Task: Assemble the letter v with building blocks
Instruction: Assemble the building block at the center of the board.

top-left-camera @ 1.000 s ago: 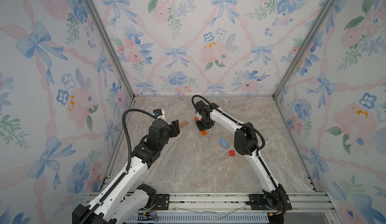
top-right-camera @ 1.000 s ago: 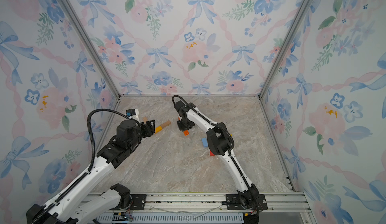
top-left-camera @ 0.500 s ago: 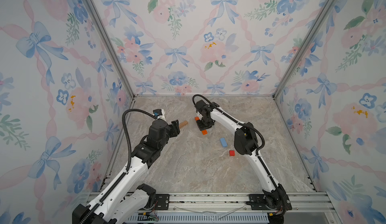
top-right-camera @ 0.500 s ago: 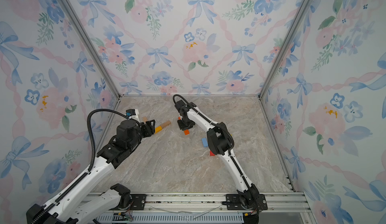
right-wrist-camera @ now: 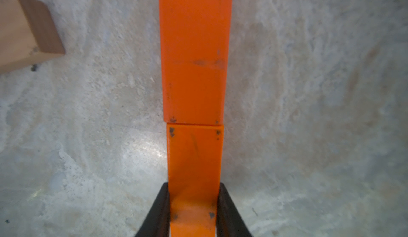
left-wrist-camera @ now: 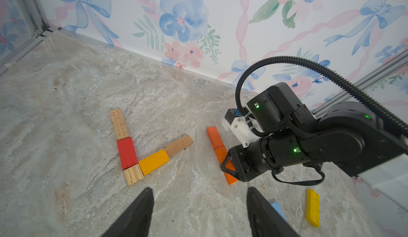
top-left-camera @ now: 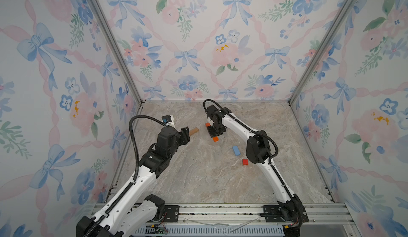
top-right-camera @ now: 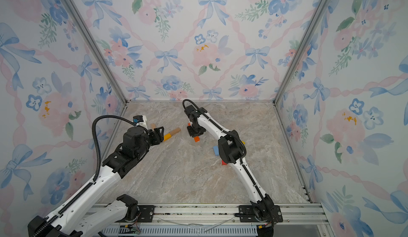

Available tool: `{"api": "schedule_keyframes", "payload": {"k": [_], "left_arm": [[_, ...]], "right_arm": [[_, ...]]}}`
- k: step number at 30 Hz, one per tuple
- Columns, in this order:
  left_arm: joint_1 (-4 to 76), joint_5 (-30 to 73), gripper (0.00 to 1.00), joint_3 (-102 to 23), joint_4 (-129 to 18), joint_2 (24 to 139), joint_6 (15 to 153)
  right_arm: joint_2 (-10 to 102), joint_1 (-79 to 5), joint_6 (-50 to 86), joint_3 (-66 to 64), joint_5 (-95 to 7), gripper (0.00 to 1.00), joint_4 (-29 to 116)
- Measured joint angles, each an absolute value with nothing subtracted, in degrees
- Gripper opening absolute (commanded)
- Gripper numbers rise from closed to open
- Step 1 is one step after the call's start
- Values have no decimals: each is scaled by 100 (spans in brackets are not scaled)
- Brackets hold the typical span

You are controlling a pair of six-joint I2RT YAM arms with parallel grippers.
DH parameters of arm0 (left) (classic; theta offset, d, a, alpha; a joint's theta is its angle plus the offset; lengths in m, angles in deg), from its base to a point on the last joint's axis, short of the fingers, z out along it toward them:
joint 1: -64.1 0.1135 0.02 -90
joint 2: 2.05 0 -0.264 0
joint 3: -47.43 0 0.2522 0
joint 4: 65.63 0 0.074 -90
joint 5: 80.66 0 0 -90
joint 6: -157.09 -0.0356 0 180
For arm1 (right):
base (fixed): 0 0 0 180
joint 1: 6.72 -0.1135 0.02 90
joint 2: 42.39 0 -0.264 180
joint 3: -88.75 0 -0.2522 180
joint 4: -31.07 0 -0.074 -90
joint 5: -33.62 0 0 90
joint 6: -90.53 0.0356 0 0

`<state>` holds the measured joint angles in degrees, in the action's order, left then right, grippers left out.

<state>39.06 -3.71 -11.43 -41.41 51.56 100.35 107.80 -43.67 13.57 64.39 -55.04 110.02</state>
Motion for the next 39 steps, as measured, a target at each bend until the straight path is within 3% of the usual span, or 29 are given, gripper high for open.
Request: {"api": "schedule_keyframes", "payload": {"k": [2,10,19,27,33,36,39], "left_arm": [[3913,-371,69,-1143,-4141,5156,10035],[3939,-371,69,-1119,-4132,5156,10035],[3939,-371,69,-1115,-4128,5156,10037],[3939,-371,69,-1110,-4125,5136,10063],[3939,-369,68,-1102,-4125,5119,10079],[3939,-367,67,-1069,-4125,5119,10101],[3939,-365,66,-1062,-4121,5127,10142]], "right_arm": [[10786,-4363,1355,6455,-5491,10,11013],[10791,-4354,1355,6466,-5467,29,11021],[10817,-4339,1327,6512,-5467,69,10993],[10791,-4306,1316,6518,-5318,79,10956],[9954,-4120,1418,5585,-5047,73,10541],[9005,-3991,1628,4529,-4850,52,10012],[8115,-3923,1862,3500,-4700,18,9395]]}}
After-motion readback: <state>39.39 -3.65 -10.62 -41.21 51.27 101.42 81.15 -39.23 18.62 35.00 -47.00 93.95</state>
